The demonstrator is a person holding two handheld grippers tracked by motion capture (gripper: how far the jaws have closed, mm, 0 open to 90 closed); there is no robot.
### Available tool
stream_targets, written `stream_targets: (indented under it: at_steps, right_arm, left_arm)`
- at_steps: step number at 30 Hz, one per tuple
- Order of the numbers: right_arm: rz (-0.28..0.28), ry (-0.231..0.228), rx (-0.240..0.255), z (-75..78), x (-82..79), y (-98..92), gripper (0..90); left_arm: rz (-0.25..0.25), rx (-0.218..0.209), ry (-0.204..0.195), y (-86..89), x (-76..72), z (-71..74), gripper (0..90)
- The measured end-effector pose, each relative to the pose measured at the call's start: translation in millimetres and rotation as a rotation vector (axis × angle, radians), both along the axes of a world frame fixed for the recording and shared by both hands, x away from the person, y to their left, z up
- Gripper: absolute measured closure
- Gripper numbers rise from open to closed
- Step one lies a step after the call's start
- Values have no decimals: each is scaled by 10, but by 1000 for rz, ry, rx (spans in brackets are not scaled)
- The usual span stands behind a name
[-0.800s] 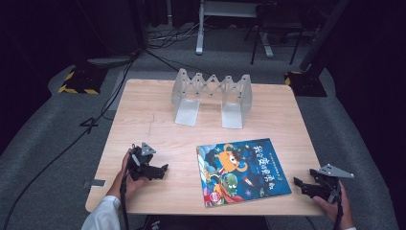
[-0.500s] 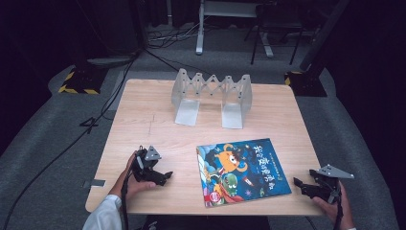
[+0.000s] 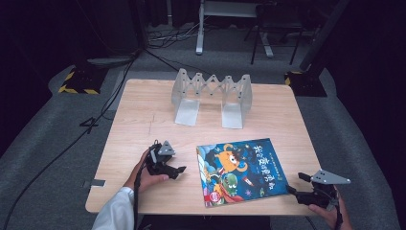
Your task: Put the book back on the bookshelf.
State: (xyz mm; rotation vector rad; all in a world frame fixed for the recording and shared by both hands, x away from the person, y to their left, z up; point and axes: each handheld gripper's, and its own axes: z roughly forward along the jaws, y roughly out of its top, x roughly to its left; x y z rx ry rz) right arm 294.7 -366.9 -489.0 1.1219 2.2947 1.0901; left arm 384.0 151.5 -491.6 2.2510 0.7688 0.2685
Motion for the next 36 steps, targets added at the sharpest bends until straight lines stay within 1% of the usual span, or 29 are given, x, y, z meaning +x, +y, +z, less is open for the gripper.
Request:
stream_targets:
  at_steps: [1, 2, 3, 4, 6, 9, 10, 11, 12, 13, 14, 15, 17, 18, 19, 21, 23, 24, 25, 26, 29, 31, 36]
  right_arm:
    - [16, 4, 3, 3, -8, 26, 237]
    - [32, 9, 2, 3, -20, 64, 234]
    - [51, 8, -1, -3, -33, 112, 234]
    - [65, 13, 2, -10, -39, 139, 235]
    - [87, 20, 0, -29, -52, 177, 264]
    - [110, 26, -15, -63, -76, 232, 271]
    - [115, 26, -17, -70, -80, 238, 266]
    - [112, 22, -23, -77, -88, 242, 267]
    - [112, 22, -23, -77, -88, 242, 267]
    - [106, 24, -22, -82, -89, 238, 267]
    - [102, 31, -13, -93, -89, 229, 262]
    - [100, 37, -19, -111, -85, 224, 262]
    - [81, 43, -36, -127, -81, 237, 254]
    - [82, 44, -44, -128, -76, 243, 249]
    - [86, 42, -54, -129, -77, 257, 239]
    - [89, 39, -58, -132, -77, 275, 227]
    - [90, 43, -63, -130, -69, 289, 216]
    - [88, 46, -65, -128, -67, 294, 210]
    - [86, 47, -70, -126, -64, 303, 197]
    - [84, 49, -74, -126, -62, 323, 183]
    - [86, 53, -80, -125, -44, 338, 168]
    - [90, 62, -84, -119, -22, 355, 163]
    - [100, 63, -87, -118, 13, 415, 157]
  left_arm:
    - [-10, -9, -3, -61, 27, 12, 148]
    - [-10, -9, -3, -61, 27, 12, 172]
    - [-26, -14, -10, -154, 71, 25, 160]
    - [-32, -18, -17, -219, 95, 29, 159]
    - [-56, -25, -31, -400, 180, 19, 158]
    - [-71, -22, -28, -548, 259, -6, 158]
    - [-76, -7, -29, -610, 290, -14, 161]
    - [-76, -7, -29, -610, 290, -14, 160]
    - [-80, -3, -31, -651, 318, -20, 160]
    - [-84, -3, -21, -692, 358, -21, 160]
    - [-86, -4, -20, -730, 396, -17, 161]
    - [-85, -5, -19, -752, 417, -14, 160]
    - [-85, -8, -32, -800, 462, -14, 160]
    - [-96, -3, -4, -843, 511, -31, 159]
    - [-103, -1, 11, -871, 545, -51, 160]
    - [-115, -30, 48, -903, 590, -74, 159]
    - [-127, -47, 59, -937, 621, -92, 155]
    - [-140, -58, 75, -945, 628, -103, 156]
    - [-158, -60, 70, -959, 617, -109, 143]
    - [-165, -54, 68, -967, 610, -106, 142]
    - [-157, -53, 71, -962, 597, -106, 138]
    - [-160, -54, 69, -923, 573, -107, 138]
    - [-158, -53, 67, -811, 505, -108, 138]
